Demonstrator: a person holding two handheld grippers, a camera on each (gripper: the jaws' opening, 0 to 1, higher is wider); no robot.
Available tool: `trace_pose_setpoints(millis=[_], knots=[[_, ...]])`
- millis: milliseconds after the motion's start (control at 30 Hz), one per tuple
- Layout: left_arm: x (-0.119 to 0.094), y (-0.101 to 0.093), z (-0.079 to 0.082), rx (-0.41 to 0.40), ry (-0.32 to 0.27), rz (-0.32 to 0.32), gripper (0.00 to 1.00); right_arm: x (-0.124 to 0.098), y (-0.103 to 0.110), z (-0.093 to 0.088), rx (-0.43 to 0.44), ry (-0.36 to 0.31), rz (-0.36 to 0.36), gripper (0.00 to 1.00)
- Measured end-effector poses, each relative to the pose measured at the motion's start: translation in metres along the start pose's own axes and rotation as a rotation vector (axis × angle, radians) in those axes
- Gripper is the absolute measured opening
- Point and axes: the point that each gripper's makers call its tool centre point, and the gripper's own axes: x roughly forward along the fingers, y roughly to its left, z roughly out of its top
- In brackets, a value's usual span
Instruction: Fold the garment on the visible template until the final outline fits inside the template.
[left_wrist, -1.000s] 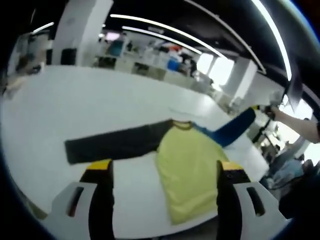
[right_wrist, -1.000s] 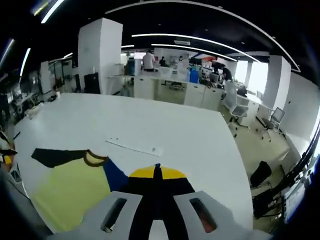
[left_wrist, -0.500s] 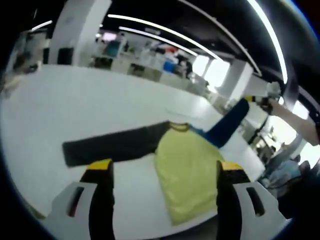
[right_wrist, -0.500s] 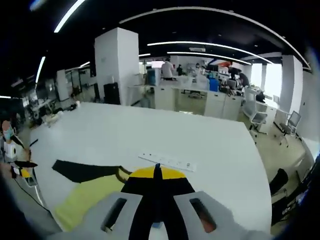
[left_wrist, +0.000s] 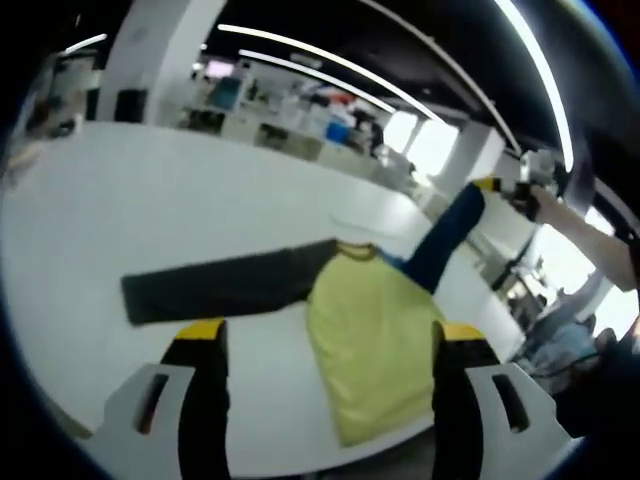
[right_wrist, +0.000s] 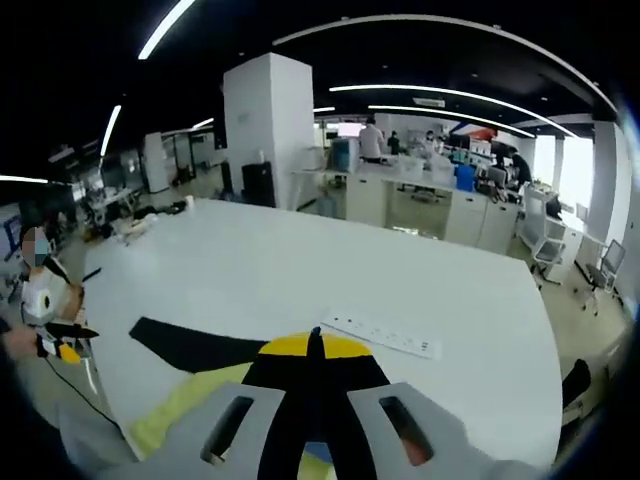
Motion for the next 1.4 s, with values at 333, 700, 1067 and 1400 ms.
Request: trace_pose_setpoints(millis=[333,700,1067,1400], knots=[[-0.005,0.006,-0.007,-0.025,0.003,0.019,0.79,0.035,0.030,-0.004,-0.077,0.042,0.064,0.02],[-0.014,0.019,-0.015,-0.056,0.011,0.055,0.78,0.074,0.054,-0.029,-0.112,0.111,0.111,0.02],[-0.014,0.022,-0.021,-0.069,0.031,0.060,0.78,0.110,0.080,-0.065,-0.147,0.197,0.131,0.02],[-0.011,0.031,-0.021,-0.082,0.039,0.069,0.78,0.140,0.102,-0.094,-0.132,0.251,0.144,0.02]])
